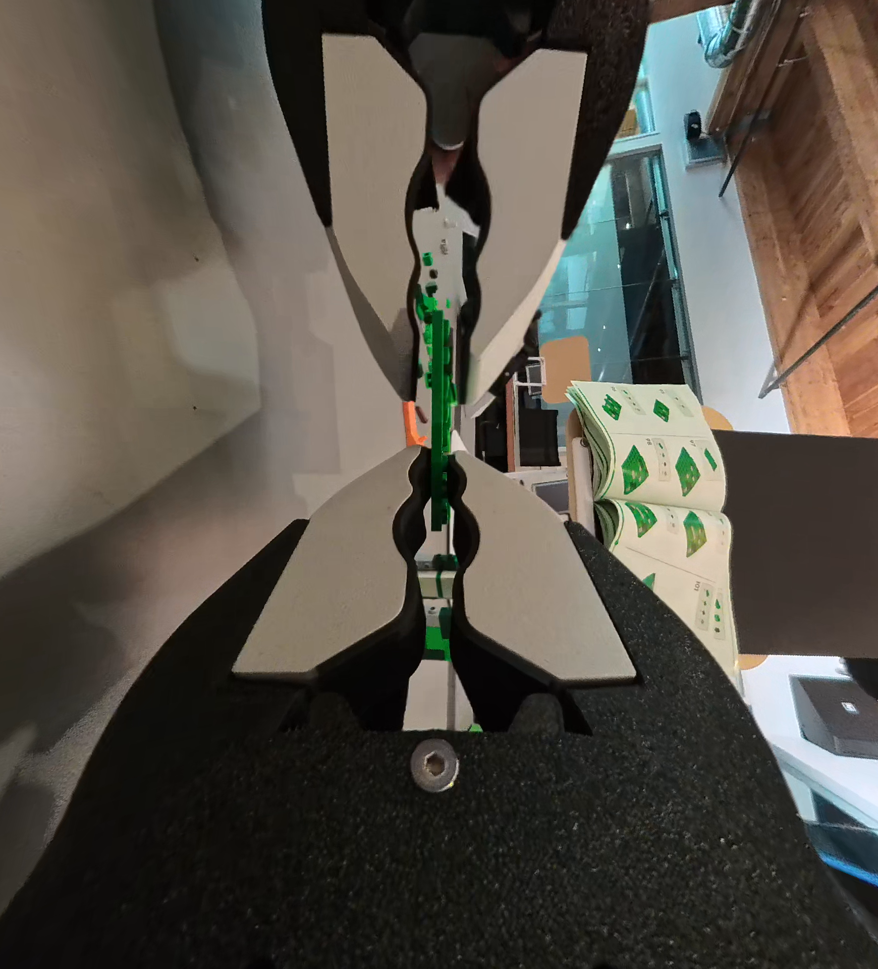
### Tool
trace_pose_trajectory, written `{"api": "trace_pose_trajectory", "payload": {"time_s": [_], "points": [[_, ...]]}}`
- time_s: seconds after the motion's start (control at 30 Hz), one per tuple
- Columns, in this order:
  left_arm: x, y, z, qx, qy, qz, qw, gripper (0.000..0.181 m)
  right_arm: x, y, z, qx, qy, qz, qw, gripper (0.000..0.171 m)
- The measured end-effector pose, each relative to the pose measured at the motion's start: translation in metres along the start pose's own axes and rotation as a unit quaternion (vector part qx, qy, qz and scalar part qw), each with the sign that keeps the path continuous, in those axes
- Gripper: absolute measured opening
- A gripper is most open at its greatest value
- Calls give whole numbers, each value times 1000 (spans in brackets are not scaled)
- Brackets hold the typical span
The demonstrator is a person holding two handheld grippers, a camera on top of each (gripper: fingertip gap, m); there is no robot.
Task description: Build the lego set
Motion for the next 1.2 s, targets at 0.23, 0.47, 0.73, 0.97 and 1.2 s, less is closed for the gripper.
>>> {"api": "trace_pose_trajectory", "payload": {"time_s": [0.23,0.47,0.73,0.97,1.2], "points": [[1,-2,2,11,12,5,1000,7,2,-1,0,-9,-15,-7,1000,4],[1,-1,0,-18,18,24,999,6,1,-1,4,-9,-39,-2,999,5],[-11,2,5,17,-32,35,999,39,0,-3,-3,-18,-17,-28,999,4],[-11,-1,0,29,15,35,999,6,2,-4,-2,-14,3,-55,998,4],[-20,-4,2,67,56,59,994,6,-24,-19,-8,119,112,-110,980,37]]}}
Point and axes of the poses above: each gripper's, where its closed fingertips meet, y out along the fingers, x out of its top, z = x × y across the jaws, the point moved 5 cm from there along -y, back along the fingers, and after that the axes turned 2 degrees about -z, right-handed, at the moved point
